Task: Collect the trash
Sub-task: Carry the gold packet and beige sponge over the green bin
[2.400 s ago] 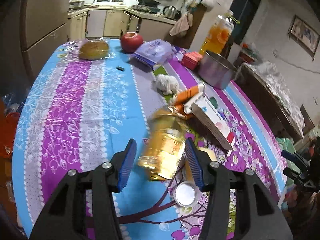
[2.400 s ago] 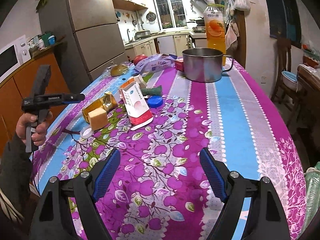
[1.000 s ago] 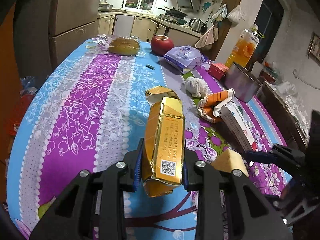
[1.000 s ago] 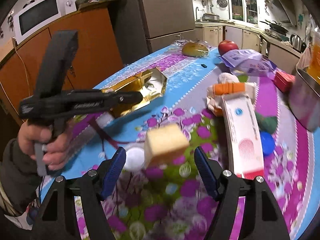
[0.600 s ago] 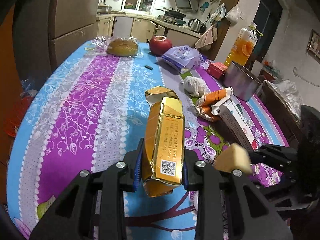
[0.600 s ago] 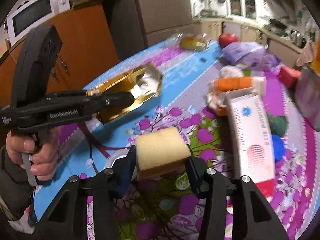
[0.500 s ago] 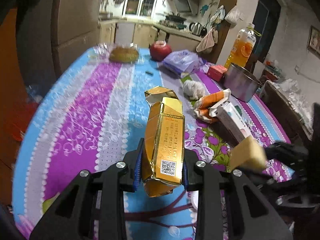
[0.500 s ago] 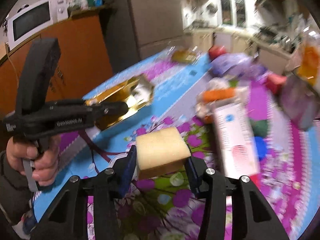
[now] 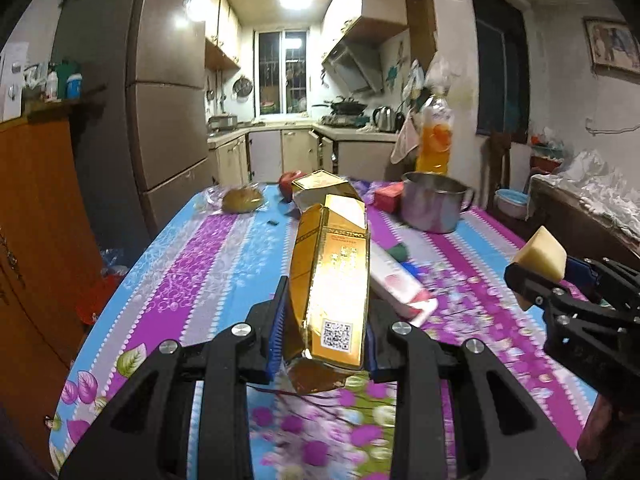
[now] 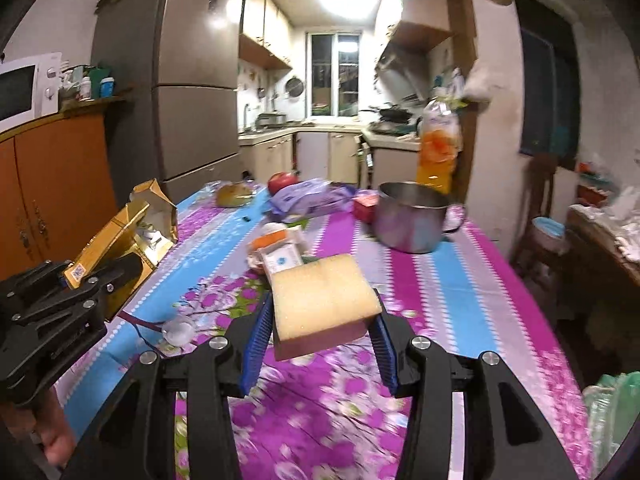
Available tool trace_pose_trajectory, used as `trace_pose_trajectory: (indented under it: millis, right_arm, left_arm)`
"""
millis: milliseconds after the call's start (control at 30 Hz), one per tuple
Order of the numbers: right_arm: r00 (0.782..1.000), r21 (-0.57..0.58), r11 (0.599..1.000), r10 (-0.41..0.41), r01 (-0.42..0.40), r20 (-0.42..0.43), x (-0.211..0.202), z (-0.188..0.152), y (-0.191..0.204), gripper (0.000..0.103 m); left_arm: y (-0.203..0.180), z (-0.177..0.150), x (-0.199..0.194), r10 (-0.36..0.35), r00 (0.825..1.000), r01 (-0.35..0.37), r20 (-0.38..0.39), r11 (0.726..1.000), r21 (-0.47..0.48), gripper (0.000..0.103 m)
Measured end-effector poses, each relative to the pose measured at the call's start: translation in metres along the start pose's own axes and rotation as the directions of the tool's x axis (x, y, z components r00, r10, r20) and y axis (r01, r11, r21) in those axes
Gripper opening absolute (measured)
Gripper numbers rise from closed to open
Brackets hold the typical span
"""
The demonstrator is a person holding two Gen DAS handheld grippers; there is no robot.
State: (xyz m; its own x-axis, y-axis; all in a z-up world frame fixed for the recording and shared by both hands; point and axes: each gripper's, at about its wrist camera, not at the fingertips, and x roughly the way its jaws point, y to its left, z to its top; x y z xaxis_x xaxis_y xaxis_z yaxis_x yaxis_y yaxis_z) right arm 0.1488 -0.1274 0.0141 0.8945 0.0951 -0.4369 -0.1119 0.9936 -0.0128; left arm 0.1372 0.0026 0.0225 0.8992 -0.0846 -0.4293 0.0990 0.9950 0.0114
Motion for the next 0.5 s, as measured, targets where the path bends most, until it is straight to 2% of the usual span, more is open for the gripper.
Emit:
trace_pose_trajectory:
  millis: [233,500]
  right_arm:
    - [0.997,0.041,0.997,-0.074,0.072,0.034,-0.044,-0.005,-0.037,0.048]
    - [0.986,0.096,0.983,-0.163,0.158,0.040,-0.084,-0.008,-0.097,0.048]
  left_arm:
    - [-0.036,0.010,-0.021,-0.048,0.998,0.047,0.032,0.999,0.026,0.029]
    - [-0.098,0.019,-0.021,-0.152,0.988,0.150,0.029,0.986,0.071,0.029]
